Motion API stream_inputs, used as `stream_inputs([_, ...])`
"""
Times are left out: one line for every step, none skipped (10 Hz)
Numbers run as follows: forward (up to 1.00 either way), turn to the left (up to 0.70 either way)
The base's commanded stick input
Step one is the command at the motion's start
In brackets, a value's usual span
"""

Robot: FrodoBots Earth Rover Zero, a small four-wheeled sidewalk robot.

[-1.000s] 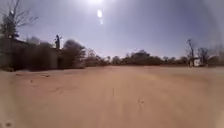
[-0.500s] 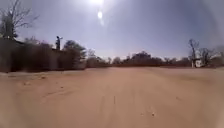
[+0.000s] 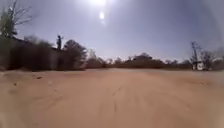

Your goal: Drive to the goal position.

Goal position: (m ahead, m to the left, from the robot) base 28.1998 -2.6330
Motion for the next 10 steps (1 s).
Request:
stream_inputs([0.85,0.00])
stream_inputs([0.85,0.00])
stream_inputs([0.85,0.00])
stream_inputs([0.85,0.00])
stream_inputs([0.85,0.00])
stream_inputs([0.85,0.00])
stream_inputs([0.85,0.00])
stream_inputs([0.85,0.00])
stream_inputs([0.85,0.00])
stream_inputs([0.85,0.00])
